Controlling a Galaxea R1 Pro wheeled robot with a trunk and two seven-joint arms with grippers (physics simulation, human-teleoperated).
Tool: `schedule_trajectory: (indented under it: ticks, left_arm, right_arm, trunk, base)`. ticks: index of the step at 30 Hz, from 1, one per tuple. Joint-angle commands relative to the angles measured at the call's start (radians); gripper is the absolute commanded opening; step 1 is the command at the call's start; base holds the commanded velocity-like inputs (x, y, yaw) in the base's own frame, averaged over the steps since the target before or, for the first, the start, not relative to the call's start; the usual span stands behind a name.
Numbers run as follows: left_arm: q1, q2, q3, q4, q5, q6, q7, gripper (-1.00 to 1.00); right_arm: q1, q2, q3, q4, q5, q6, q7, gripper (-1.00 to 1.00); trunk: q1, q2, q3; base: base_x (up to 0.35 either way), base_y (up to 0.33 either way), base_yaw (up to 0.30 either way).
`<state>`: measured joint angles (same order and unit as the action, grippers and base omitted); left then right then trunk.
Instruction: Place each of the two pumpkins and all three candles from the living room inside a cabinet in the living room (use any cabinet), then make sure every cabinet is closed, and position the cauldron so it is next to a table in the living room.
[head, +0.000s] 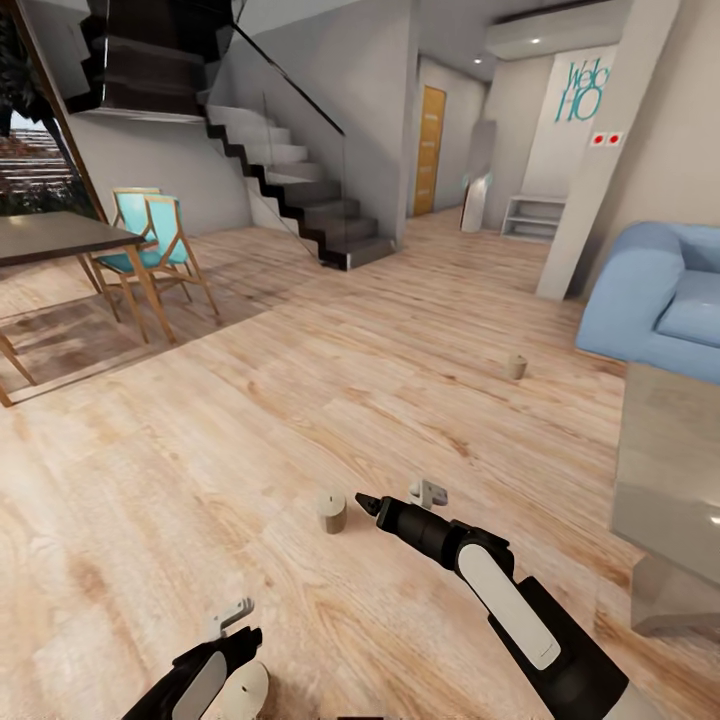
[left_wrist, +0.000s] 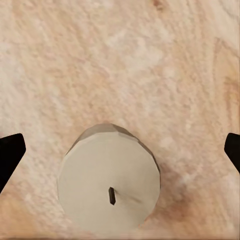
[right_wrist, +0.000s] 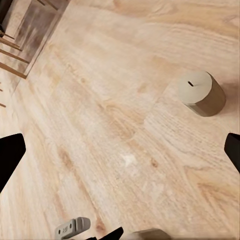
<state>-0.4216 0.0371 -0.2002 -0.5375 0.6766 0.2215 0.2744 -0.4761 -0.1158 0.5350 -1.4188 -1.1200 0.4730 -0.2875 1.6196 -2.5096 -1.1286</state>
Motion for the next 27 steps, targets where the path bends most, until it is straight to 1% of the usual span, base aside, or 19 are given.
schedule_trajectory:
  ticks: [1, 12, 16, 19, 25, 27]
  left_arm:
    - [0.0, 0.001, -0.008, -0.002, 0.008, 0.002, 0.009, 1.0]
    - [0.0, 0.001, -0.008, -0.002, 0.008, 0.002, 0.009, 1.0]
    - [0.0, 0.002, -0.008, -0.002, 0.007, 0.002, 0.009, 1.0]
    - [0.0, 0.002, -0.008, -0.002, 0.006, 0.002, 0.008, 1.0]
    - [0.0, 0.003, -0.008, -0.002, 0.005, 0.002, 0.008, 1.0]
    - [0.0, 0.003, -0.008, -0.002, 0.006, 0.002, 0.008, 1.0]
  right_arm:
    - [-0.001, -0.001, 0.002, -0.002, -0.011, -0.001, -0.01, 1.0]
    - [-0.001, -0.001, 0.002, -0.003, -0.011, -0.001, -0.01, 1.0]
    - [-0.001, -0.001, 0.002, -0.004, -0.011, -0.001, -0.01, 1.0]
    - [-0.001, -0.001, 0.002, -0.005, -0.011, -0.001, -0.01, 1.0]
    - [-0.001, -0.001, 0.002, -0.005, -0.011, -0.001, -0.01, 1.0]
    - [-0.001, -0.001, 0.002, -0.005, -0.011, -0.001, -0.01, 1.0]
  trunk:
    - [0.0, -0.001, -0.005]
    - [0.005, -0.003, -0.047]
    - [0.007, -0.004, -0.061]
    - [0.007, -0.004, -0.059]
    - [0.007, -0.004, -0.059]
    - [0.008, -0.005, -0.066]
  base:
    - [0.0, 0.0, 0.0]
    - [0.0, 0.0, 0.0]
    - [0.0, 0.0, -0.098]
    - [0.0, 0.0, -0.117]
    - [0.0, 0.0, -0.014]
    - [0.0, 0.0, -0.001]
